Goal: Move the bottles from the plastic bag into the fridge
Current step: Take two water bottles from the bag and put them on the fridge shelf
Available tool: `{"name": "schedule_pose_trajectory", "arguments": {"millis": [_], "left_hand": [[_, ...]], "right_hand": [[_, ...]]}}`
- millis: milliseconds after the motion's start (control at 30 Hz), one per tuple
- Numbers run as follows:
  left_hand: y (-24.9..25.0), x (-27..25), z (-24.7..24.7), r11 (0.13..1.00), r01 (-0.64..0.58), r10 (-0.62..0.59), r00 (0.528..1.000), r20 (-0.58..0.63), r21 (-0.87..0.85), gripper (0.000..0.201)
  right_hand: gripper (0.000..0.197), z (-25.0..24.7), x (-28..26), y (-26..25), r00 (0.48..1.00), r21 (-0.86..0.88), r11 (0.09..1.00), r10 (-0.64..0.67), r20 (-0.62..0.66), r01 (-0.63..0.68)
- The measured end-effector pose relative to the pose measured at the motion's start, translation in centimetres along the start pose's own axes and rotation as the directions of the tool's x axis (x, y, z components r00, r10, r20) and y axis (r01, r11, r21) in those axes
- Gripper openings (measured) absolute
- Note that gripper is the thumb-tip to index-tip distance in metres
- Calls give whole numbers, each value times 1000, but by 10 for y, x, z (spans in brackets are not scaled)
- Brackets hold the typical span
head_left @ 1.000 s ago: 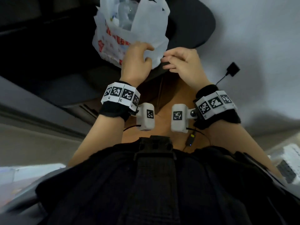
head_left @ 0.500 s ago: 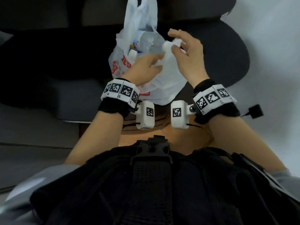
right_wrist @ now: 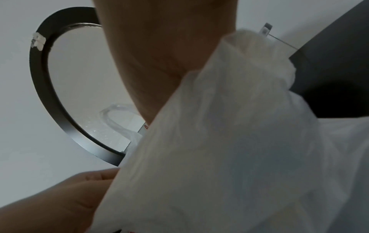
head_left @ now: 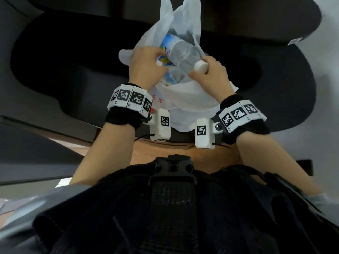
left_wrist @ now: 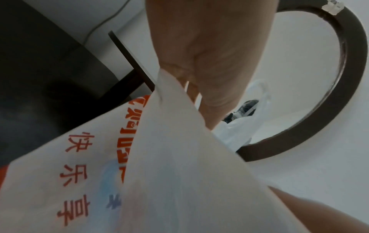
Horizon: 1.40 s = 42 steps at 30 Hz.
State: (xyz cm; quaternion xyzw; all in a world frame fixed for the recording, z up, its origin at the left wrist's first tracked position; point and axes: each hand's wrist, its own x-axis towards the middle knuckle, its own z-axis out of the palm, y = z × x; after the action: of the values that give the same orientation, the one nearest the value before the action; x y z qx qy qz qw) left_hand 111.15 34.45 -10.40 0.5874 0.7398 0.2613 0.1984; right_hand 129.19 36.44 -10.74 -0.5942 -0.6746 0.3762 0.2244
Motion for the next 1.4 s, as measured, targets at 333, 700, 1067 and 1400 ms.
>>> {"name": "schedule_pose_trajectory", "arguments": {"millis": [333, 700, 1067, 1400], "left_hand": [[3, -7, -8, 916, 148, -77, 977, 197, -373, 28], [39, -9, -12, 811, 32, 216, 911, 350, -584, 24], [44, 19, 34, 877, -443, 315, 825, 470, 189, 68], [16, 12, 55, 730, -576, 412, 801, 435, 368, 30]], "right_hand": [[72, -4, -7, 0, 973, 21, 999, 43, 227, -49], [99, -5, -26, 10, 999, -27, 999, -29, 20, 30], [60, -33, -30, 44, 971, 242, 968, 122, -207, -70], [74, -22, -25, 46, 960, 213, 971, 158, -230, -109]]}}
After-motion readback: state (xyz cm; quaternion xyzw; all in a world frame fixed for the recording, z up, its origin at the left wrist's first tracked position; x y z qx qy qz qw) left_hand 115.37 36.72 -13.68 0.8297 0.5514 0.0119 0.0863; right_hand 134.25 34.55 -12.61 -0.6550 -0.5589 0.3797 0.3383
